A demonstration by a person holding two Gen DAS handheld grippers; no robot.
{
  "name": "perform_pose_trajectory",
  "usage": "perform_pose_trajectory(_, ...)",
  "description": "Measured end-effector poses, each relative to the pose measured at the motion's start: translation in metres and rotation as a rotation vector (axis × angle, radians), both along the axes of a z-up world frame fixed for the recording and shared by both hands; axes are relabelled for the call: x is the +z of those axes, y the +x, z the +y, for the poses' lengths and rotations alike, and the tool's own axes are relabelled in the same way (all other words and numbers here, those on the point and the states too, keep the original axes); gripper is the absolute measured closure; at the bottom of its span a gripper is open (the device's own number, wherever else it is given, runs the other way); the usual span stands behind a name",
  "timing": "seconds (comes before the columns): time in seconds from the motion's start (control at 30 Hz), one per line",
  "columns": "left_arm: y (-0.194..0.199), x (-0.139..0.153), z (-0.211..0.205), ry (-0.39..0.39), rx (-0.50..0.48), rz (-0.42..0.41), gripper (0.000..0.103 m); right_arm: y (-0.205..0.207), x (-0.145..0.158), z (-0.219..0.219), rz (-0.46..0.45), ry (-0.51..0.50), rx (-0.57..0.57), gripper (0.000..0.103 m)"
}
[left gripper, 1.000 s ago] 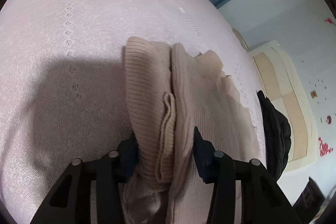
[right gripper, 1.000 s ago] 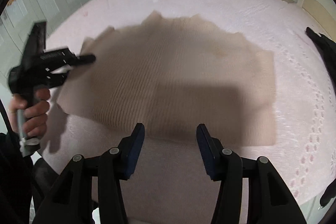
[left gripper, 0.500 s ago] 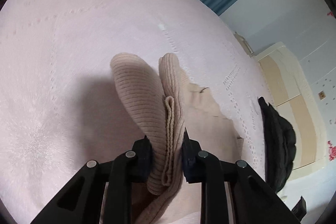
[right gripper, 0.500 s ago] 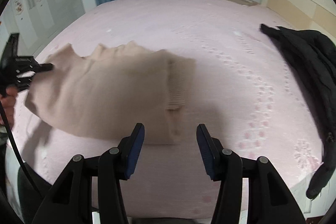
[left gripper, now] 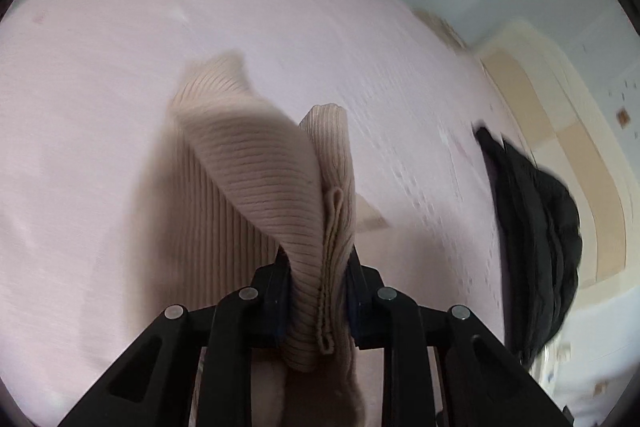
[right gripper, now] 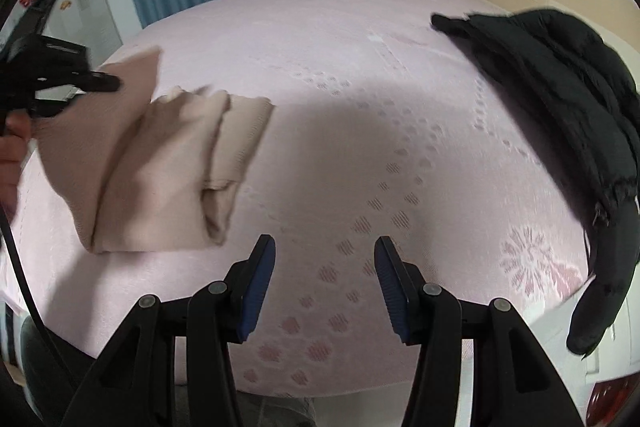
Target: Fold small clothes
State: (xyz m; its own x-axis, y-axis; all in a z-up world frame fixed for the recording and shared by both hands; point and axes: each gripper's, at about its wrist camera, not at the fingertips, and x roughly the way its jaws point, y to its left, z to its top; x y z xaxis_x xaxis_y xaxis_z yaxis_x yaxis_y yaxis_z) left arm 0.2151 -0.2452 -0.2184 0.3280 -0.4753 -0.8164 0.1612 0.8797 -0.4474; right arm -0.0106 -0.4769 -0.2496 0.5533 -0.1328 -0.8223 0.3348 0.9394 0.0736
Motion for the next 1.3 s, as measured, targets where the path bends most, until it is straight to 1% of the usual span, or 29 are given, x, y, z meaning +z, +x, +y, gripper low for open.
perform_pose_trajectory(0.03, -0.001, -0.014, -0.014, -0.034, -0.061, 0.040, 0.077, 0.000, -0.003, -0.002, 0.007, 0.006, 0.001, 0.052)
perform_pose_trajectory(0.07, -0.005, -0.019, -0.020, -0.061, -0.104, 0.056, 0.075, 0.001, -0.005, -0.003, 0.011, 0.007, 0.006, 0.052)
perform_pose_trajectory(0.1, -0.007, -0.026, -0.026, -0.094, -0.157, 0.078, 0.075, 0.003, -0.006, -0.002, 0.016, 0.001, 0.015, 0.052)
perform_pose_trajectory(0.13, -0.008, -0.029, -0.028, -0.109, -0.184, 0.090, 0.075, 0.005, -0.007, -0.001, 0.019, -0.005, 0.022, 0.052)
perform_pose_trajectory(0.2, -0.009, -0.024, -0.021, -0.120, -0.203, 0.066, 0.074, 0.012, -0.007, 0.003, 0.013, 0.003, 0.049, 0.052)
perform_pose_trajectory(0.23, -0.008, -0.018, -0.014, -0.125, -0.203, 0.045, 0.072, 0.015, -0.006, 0.005, 0.005, 0.015, 0.061, 0.052)
perform_pose_trajectory(0.3, -0.004, -0.007, 0.009, -0.135, -0.181, 0.006, 0.062, 0.025, -0.002, 0.010, -0.020, 0.051, 0.082, 0.052)
perform_pose_trajectory(0.33, -0.001, -0.004, 0.021, -0.127, -0.166, -0.008, 0.060, 0.032, 0.000, 0.012, -0.038, 0.082, 0.095, 0.051)
perform_pose_trajectory(0.4, 0.005, 0.002, 0.045, -0.109, -0.130, -0.039, 0.052, 0.046, 0.005, 0.016, -0.073, 0.144, 0.115, 0.047)
perform_pose_trajectory(0.43, 0.007, 0.003, 0.062, -0.097, -0.110, -0.049, 0.051, 0.056, 0.008, 0.019, -0.098, 0.191, 0.123, 0.044)
perform_pose_trajectory(0.53, 0.007, -0.001, 0.103, -0.076, -0.068, -0.050, 0.049, 0.076, 0.011, 0.025, -0.153, 0.330, 0.142, 0.042)
perform_pose_trajectory(0.57, 0.011, -0.003, 0.106, -0.070, -0.060, -0.046, 0.049, 0.083, 0.010, 0.027, -0.163, 0.368, 0.145, 0.041)
perform_pose_trajectory(0.6, 0.010, -0.007, 0.117, -0.062, -0.051, -0.039, 0.049, 0.092, 0.007, 0.030, -0.170, 0.410, 0.144, 0.040)
perform_pose_trajectory(0.73, 0.005, -0.023, 0.139, -0.052, -0.048, -0.019, 0.049, 0.119, -0.009, 0.036, -0.159, 0.494, 0.110, 0.040)
perform_pose_trajectory(0.87, -0.001, -0.036, 0.152, -0.044, -0.075, -0.007, 0.049, 0.142, -0.029, 0.040, -0.104, 0.499, 0.054, 0.040)
perform_pose_trajectory(0.9, -0.003, -0.039, 0.153, -0.046, -0.078, -0.002, 0.049, 0.148, -0.032, 0.040, -0.086, 0.492, 0.052, 0.043)
perform_pose_trajectory(0.97, -0.003, -0.045, 0.155, -0.061, -0.083, 0.015, 0.049, 0.156, -0.031, 0.047, -0.077, 0.450, 0.083, 0.063)
perform_pose_trajectory(1.03, -0.005, -0.049, 0.153, -0.075, -0.087, 0.021, 0.049, 0.160, -0.023, 0.053, -0.092, 0.382, 0.129, 0.078)
perform_pose_trajectory(1.07, -0.007, -0.049, 0.152, -0.080, -0.089, 0.019, 0.049, 0.157, -0.017, 0.054, -0.115, 0.363, 0.149, 0.080)
perform_pose_trajectory(1.13, -0.008, -0.048, 0.153, -0.089, -0.094, 0.016, 0.049, 0.146, -0.006, 0.050, -0.187, 0.384, 0.175, 0.081)
perform_pose_trajectory(1.2, -0.010, -0.046, 0.152, -0.095, -0.100, 0.013, 0.049, 0.130, -0.003, 0.043, -0.238, 0.392, 0.152, 0.082)
perform_pose_trajectory(1.27, -0.010, -0.044, 0.155, -0.097, -0.105, 0.008, 0.049, 0.123, -0.014, 0.036, -0.216, 0.360, 0.104, 0.082)
perform_pose_trajectory(1.3, -0.010, -0.043, 0.157, -0.099, -0.107, 0.005, 0.049, 0.122, -0.026, 0.032, -0.187, 0.364, 0.075, 0.082)
